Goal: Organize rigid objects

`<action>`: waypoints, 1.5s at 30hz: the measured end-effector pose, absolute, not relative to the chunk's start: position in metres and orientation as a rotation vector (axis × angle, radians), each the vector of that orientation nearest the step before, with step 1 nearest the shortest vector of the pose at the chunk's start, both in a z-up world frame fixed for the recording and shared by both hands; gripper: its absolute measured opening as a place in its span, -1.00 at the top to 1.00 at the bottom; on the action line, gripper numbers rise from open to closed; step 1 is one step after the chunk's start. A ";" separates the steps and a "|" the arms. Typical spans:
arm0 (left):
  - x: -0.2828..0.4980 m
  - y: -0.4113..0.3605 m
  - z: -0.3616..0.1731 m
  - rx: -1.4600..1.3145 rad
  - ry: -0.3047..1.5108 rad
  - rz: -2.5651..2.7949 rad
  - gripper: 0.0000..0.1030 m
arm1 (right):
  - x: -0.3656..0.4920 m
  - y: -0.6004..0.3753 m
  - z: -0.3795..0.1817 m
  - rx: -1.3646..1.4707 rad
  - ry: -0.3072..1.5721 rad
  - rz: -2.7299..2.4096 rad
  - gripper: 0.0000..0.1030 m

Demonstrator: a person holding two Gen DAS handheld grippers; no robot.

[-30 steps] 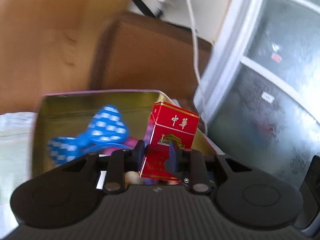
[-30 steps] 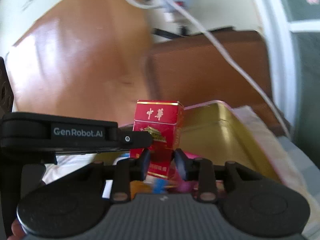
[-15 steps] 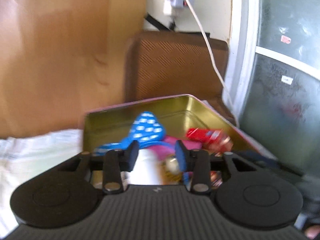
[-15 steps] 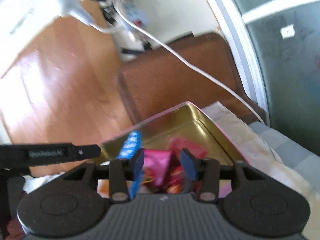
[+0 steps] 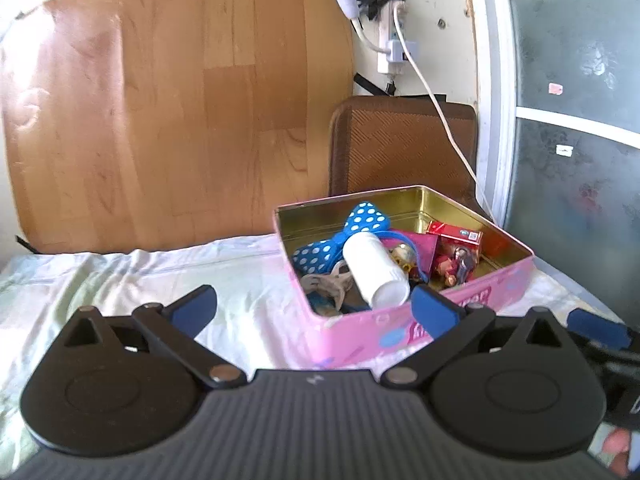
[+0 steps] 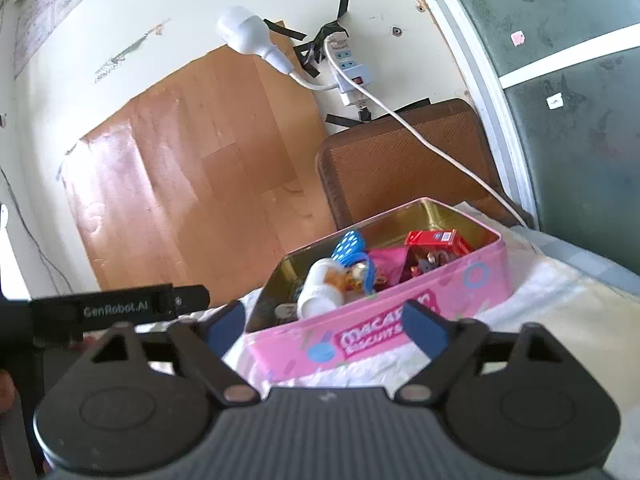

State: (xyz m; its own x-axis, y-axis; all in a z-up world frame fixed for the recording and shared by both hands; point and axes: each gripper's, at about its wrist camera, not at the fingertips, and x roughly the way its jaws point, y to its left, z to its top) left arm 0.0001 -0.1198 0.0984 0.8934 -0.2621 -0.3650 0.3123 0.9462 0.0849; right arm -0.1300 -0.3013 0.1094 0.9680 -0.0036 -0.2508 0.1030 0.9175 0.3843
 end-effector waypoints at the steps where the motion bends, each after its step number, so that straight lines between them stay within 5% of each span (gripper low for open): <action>1: -0.007 -0.118 0.099 0.153 0.347 -0.287 -1.00 | -0.135 -0.299 0.112 0.410 0.250 -0.050 -0.83; 16: -0.058 -0.086 0.108 0.059 0.360 -0.220 -1.00 | -0.201 -0.272 0.135 0.405 0.185 -0.014 -0.99; 45: -0.070 -0.092 0.100 0.117 0.314 -0.188 -1.00 | -0.205 -0.262 0.127 0.381 0.180 -0.036 -0.99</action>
State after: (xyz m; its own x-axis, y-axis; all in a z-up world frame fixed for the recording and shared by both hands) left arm -0.0699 -0.0916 0.0997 0.9340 -0.1651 -0.3169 0.2012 0.9759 0.0846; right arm -0.2055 -0.2619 0.1273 0.9833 -0.0014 -0.1818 0.0691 0.9278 0.3666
